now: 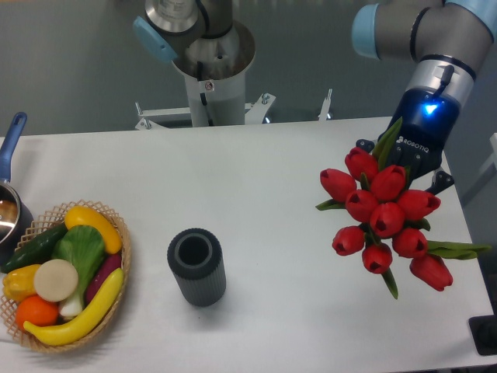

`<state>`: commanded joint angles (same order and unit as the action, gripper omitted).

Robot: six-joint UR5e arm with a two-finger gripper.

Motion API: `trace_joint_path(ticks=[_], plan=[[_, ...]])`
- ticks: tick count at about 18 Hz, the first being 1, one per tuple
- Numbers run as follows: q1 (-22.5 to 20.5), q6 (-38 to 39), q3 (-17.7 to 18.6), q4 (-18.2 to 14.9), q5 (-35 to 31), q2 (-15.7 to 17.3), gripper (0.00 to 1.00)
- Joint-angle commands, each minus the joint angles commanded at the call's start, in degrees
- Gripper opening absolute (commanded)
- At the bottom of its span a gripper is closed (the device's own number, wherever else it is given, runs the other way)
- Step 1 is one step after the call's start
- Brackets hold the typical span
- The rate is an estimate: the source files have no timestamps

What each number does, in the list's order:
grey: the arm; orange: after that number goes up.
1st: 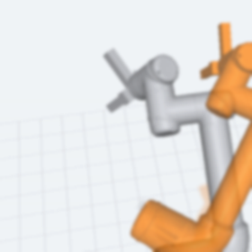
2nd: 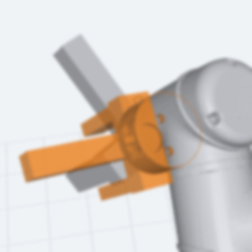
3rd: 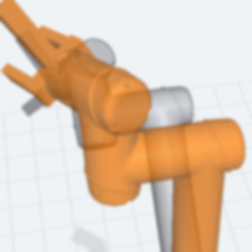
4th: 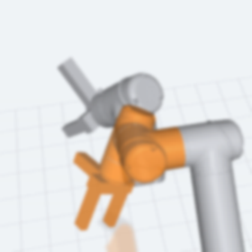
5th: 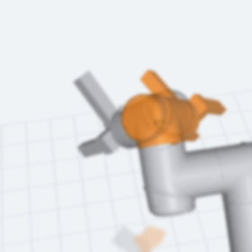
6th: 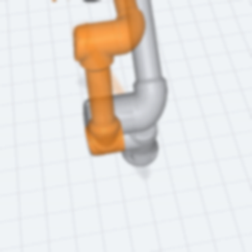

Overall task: Insert the flowers into the vase
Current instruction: 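Hold the red tulip bunch in the gripper and start moving toward the vase, then carry the tulip bunch over the black vase, stems pointing down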

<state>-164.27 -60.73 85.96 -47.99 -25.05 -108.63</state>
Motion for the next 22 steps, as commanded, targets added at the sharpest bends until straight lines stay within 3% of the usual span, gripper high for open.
trace_joint_path(ticks=[17,22], plan=[[1.9,-0.1,1.8,1.0,-0.3,-0.7,0.24],[4.4,-0.4,1.9,3.2,0.8,-1.5,0.24]])
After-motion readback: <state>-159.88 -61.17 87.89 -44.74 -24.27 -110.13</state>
